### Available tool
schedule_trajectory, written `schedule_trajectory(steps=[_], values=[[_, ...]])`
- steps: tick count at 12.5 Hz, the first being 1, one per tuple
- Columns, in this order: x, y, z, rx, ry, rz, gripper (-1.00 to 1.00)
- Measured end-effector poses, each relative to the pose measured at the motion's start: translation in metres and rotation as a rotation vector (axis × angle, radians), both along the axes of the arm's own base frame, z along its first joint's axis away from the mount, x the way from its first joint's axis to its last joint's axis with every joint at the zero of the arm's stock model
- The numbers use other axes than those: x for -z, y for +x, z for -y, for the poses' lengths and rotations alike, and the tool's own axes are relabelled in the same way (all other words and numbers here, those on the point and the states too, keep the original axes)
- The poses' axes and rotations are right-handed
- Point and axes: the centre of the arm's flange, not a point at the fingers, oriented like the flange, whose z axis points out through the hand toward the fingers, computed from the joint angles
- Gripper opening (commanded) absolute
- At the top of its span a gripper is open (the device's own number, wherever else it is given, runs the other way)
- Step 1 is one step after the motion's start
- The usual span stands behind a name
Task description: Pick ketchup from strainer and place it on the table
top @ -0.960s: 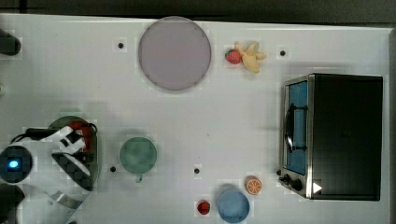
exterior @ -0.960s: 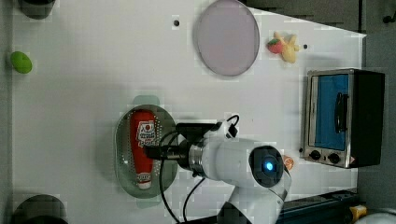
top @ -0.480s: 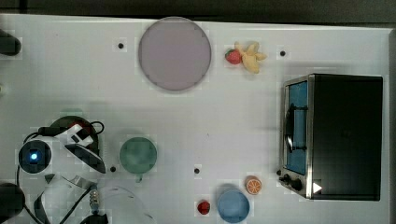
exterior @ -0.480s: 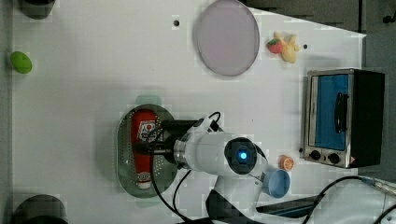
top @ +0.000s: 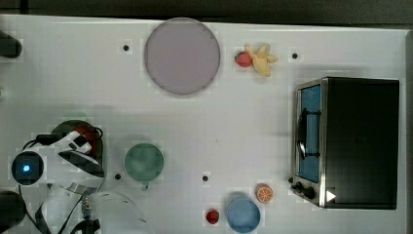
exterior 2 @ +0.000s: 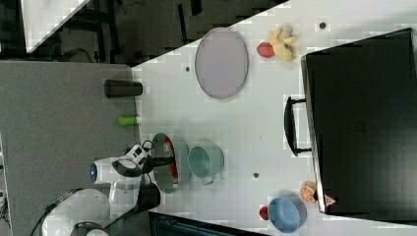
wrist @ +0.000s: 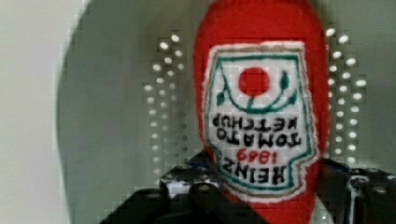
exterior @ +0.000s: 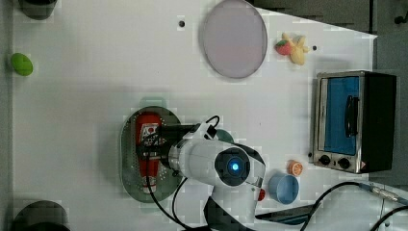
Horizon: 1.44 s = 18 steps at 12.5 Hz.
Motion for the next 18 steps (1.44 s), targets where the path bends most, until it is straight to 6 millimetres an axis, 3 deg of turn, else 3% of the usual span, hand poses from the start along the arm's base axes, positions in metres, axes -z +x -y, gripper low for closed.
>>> schedule_trajectory(steps=[3, 5, 9, 12, 15, 18], values=[[-0.008, -0.001, -0.003, 0.002, -0.002, 0.008, 0.13], [-0.029, 0.001, -0.003, 0.090, 0.012, -0.036, 0.13], [-0.119, 0.003, -0.004, 0.200, 0.007, -0.079, 0.13], [-0.177, 0.002, -0.006, 0.136, -0.042, -0.100, 0.13], [-0.224, 0.021, 0.018, 0.064, -0.111, -0.119, 0.13], [-0.256, 0.052, 0.067, 0.032, -0.156, -0.082, 0.13]])
